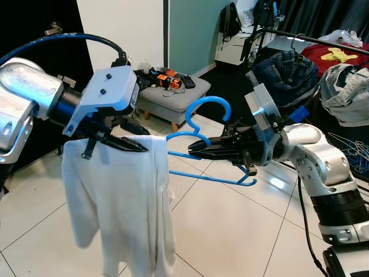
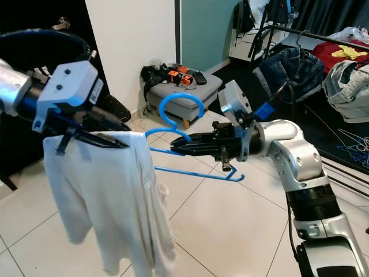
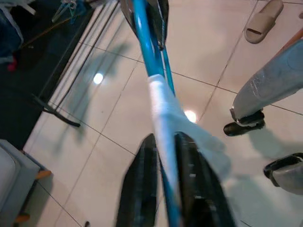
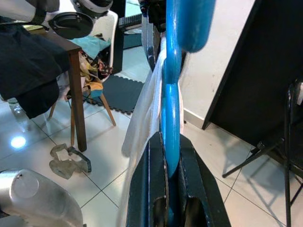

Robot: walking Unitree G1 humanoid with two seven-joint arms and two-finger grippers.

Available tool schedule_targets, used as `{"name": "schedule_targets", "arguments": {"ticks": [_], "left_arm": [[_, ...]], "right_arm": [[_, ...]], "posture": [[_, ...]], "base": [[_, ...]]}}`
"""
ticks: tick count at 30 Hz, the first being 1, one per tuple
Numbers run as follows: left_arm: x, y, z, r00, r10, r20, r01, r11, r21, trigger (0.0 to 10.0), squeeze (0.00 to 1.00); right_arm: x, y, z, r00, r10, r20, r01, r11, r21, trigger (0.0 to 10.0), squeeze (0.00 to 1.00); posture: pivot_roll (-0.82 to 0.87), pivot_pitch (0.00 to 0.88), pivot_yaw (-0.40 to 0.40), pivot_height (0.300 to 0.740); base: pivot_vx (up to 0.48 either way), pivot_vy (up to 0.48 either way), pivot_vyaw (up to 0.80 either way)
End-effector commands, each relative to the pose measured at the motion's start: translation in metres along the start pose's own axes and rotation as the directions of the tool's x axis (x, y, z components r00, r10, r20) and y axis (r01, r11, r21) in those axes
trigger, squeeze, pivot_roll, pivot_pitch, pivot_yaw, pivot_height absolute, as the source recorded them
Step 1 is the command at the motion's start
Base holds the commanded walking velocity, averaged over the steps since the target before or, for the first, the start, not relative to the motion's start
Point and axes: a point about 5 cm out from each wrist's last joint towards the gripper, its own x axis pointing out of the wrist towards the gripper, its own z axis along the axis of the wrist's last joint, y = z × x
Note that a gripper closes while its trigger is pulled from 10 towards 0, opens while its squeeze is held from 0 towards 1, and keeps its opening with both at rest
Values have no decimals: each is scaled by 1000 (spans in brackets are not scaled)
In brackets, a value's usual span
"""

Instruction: Hang hanger

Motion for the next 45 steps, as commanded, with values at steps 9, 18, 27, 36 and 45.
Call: {"name": "schedule_targets", "arguments": {"ticks": [9, 18, 27, 36, 45], "left_arm": [[13, -5, -6, 998, -63, 2, 63, 998, -18, 0, 0], [5, 7, -10, 996, 66, 54, -68, 997, 36, 0, 0], [-8, 8, -19, 992, 118, 37, -120, 992, 40, 0, 0], [-25, 12, -26, 981, 193, 16, -193, 980, 55, 0, 0], [-37, 19, -25, 969, 245, 11, -245, 966, 85, 0, 0]], "right_arm": [[13, -2, 16, 996, -23, 83, 29, 997, -69, 10000, 0], [3, -3, 2, 990, -114, 82, 113, 993, 20, 10000, 1000], [-50, 4, -4, 971, -237, -7, 237, 970, 52, 10000, 1000], [-81, 25, 1, 967, -253, -23, 254, 961, 110, 10000, 1000], [-67, 57, -9, 993, -112, 36, 101, 969, 226, 10000, 1000]], "posture": [[-20, 0, -2, 740], [-25, 0, 3, 740], [-46, 0, 9, 740], [-59, 0, 12, 740], [-65, 0, 22, 740]], "base": [[0, 0, 0], [0, 0, 0], [0, 0, 0], [0, 0, 0], [0, 0, 0]]}}
